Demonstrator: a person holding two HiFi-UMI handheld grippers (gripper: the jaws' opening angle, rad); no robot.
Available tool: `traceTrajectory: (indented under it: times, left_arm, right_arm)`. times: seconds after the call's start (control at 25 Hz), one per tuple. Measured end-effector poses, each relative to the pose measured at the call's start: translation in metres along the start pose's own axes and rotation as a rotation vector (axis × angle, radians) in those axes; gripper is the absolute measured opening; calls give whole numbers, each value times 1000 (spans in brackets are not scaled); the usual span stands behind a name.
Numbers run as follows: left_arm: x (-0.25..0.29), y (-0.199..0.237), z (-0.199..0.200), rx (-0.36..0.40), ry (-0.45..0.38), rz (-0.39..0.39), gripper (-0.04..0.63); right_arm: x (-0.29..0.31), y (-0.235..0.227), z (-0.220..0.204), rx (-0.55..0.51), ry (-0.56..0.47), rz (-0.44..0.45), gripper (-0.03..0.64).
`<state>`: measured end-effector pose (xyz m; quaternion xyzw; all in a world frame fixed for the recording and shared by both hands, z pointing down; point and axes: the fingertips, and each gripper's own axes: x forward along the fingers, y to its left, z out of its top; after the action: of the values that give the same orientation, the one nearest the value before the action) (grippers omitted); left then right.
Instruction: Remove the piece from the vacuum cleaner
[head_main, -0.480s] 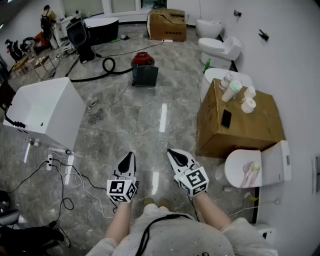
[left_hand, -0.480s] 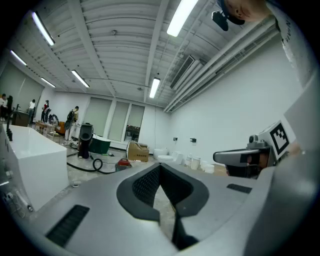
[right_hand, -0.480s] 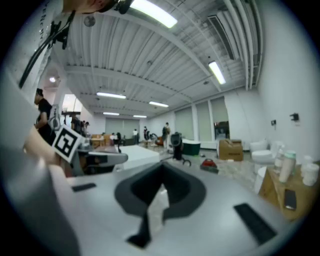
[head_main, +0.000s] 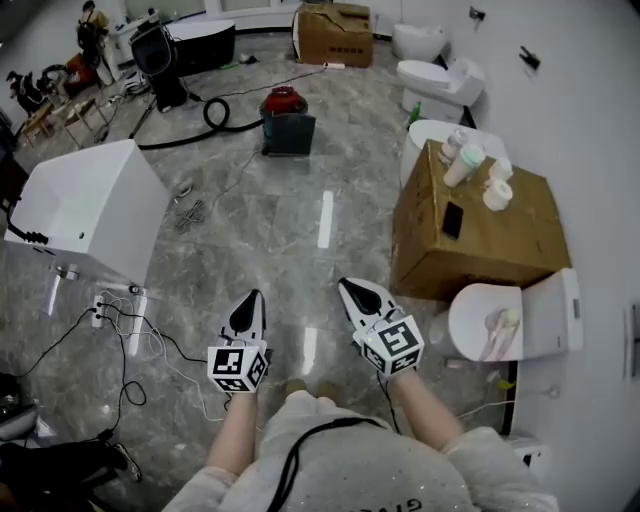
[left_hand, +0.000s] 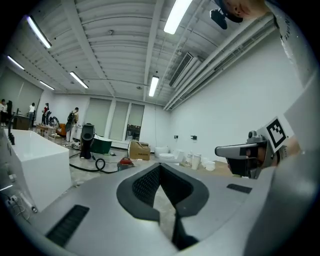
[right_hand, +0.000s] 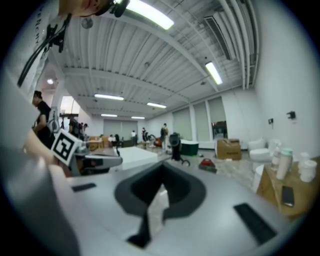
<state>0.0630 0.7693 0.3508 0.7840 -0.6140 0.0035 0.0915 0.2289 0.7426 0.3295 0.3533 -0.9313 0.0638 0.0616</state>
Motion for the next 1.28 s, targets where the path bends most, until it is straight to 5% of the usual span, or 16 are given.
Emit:
traceTrajectory:
  times: [0.56, 1.28]
  left_arm:
    - [35, 9, -2, -9, -20, -4, 23]
    - [226, 128, 28, 0, 35, -151, 23]
  right_arm:
    - [20, -20, 1, -4, -25, 15, 11]
    - [215, -116, 39, 0, 12, -56, 11]
